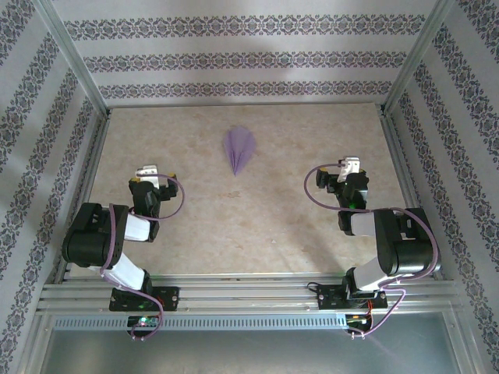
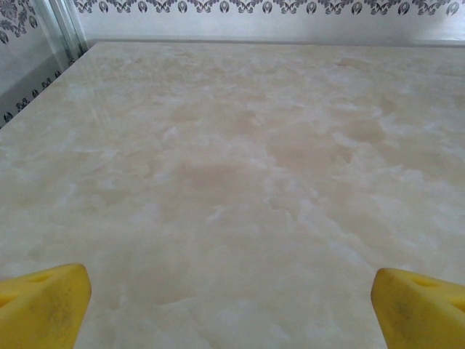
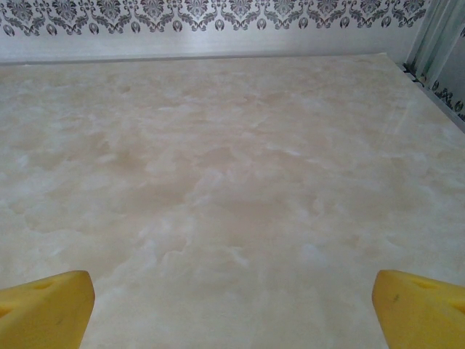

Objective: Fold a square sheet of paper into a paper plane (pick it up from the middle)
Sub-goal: Reset both arms

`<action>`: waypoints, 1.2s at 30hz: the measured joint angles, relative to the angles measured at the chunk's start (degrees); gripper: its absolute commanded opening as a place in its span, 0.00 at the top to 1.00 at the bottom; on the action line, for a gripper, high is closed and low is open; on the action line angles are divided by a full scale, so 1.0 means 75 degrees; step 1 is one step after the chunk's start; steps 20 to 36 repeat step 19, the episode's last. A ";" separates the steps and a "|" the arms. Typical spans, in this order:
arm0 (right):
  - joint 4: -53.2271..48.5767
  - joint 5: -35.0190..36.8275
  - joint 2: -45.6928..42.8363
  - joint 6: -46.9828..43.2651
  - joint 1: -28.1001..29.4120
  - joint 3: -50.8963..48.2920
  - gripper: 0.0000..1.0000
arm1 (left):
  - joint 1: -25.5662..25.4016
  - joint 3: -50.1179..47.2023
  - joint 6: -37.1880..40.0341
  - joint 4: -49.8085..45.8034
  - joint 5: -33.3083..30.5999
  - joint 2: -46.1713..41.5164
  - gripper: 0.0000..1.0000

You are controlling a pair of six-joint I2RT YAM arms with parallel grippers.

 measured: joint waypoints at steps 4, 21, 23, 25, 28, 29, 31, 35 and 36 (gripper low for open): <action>0.0000 0.0000 0.0000 0.0000 -0.0003 0.0000 0.02 | -0.0003 0.0204 0.0035 -0.0268 0.0061 0.0006 0.01; 0.0000 0.0000 0.0000 0.0000 0.0000 0.0000 0.02 | -0.0003 0.0449 0.0134 -0.0533 0.0131 0.0006 0.01; 0.0000 0.0000 0.0000 0.0000 0.0000 0.0000 0.02 | -0.0003 0.0449 0.0134 -0.0533 0.0131 0.0006 0.01; 0.0000 0.0000 0.0000 0.0000 0.0000 0.0000 0.02 | -0.0003 0.0449 0.0134 -0.0533 0.0131 0.0006 0.01; 0.0000 0.0000 0.0000 0.0000 0.0000 0.0000 0.02 | -0.0003 0.0449 0.0134 -0.0533 0.0131 0.0006 0.01; 0.0000 0.0000 0.0000 0.0000 0.0000 0.0000 0.02 | -0.0003 0.0449 0.0134 -0.0533 0.0131 0.0006 0.01; 0.0000 0.0000 0.0000 0.0000 0.0000 0.0000 0.02 | -0.0003 0.0449 0.0134 -0.0533 0.0131 0.0006 0.01; 0.0000 0.0000 0.0000 0.0000 0.0000 0.0000 0.02 | -0.0003 0.0449 0.0134 -0.0533 0.0131 0.0006 0.01; 0.0000 0.0000 0.0000 0.0000 0.0000 0.0000 0.02 | -0.0003 0.0449 0.0134 -0.0533 0.0131 0.0006 0.01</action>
